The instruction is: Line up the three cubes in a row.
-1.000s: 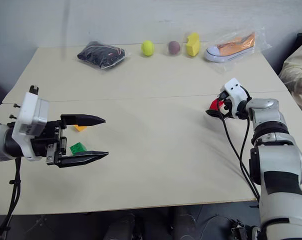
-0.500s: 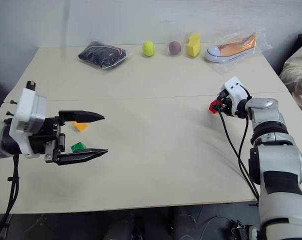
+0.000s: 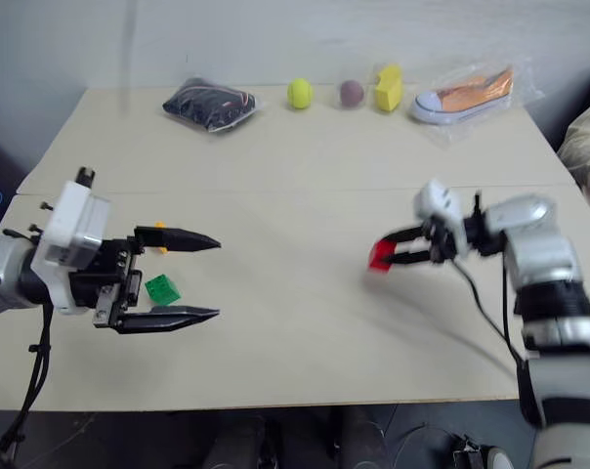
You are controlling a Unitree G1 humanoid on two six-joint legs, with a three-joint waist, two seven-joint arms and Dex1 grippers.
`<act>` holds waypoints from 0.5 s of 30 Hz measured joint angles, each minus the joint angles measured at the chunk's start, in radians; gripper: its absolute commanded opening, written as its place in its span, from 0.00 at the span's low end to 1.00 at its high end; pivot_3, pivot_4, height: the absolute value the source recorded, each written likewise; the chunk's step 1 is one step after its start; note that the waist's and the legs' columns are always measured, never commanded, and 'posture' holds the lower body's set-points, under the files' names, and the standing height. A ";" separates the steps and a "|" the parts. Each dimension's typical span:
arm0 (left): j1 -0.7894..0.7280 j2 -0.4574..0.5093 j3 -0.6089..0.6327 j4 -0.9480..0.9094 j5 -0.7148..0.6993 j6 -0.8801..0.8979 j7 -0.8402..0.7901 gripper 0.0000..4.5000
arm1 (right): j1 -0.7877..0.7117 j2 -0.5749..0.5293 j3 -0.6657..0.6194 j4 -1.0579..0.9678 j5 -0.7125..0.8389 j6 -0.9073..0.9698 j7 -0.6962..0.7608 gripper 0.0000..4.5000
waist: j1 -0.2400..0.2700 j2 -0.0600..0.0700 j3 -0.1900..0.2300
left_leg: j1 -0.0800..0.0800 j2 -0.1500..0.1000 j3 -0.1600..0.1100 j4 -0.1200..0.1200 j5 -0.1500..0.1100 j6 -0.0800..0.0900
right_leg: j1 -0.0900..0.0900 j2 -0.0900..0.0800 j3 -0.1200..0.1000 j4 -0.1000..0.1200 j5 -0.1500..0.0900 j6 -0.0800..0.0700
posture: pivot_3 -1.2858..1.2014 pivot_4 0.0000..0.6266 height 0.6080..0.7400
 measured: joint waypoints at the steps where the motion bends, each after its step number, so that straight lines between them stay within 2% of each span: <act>1: -0.002 -0.006 -0.016 0.000 0.002 -0.001 -0.006 1.00 | 0.045 0.000 0.013 -0.078 0.008 0.005 -0.006 0.32 | 0.001 0.000 0.000 | 0.001 0.000 0.002 0.000 0.000 0.000 | 0.000 0.000 0.001 0.000 0.000 0.000 | 0.52 0.24 1.00; 3: -0.005 -0.014 -0.050 0.000 0.007 -0.004 -0.016 1.00 | 0.094 0.001 0.026 -0.181 0.018 0.024 -0.026 0.32 | 0.000 0.000 0.000 | 0.003 -0.001 0.004 0.001 0.001 0.000 | 0.000 0.000 0.003 0.001 0.000 0.000 | 0.52 0.24 1.00; 7: -0.040 -0.016 -0.094 0.002 0.036 -0.023 -0.047 1.00 | 0.099 0.001 0.015 -0.254 0.025 0.051 -0.089 0.32 | 0.003 0.000 0.000 | 0.003 -0.001 0.003 0.000 0.002 -0.001 | 0.000 0.000 0.003 0.001 0.000 0.000 | 0.52 0.24 1.00; 15: -0.044 -0.024 -0.155 0.009 0.101 -0.056 -0.103 1.00 | 0.119 0.021 0.052 -0.206 -0.057 -0.031 -0.152 0.32 | 0.005 0.000 0.000 | 0.002 -0.002 0.003 -0.001 0.002 0.000 | 0.000 0.000 0.002 0.000 0.000 0.000 | 0.52 0.24 1.00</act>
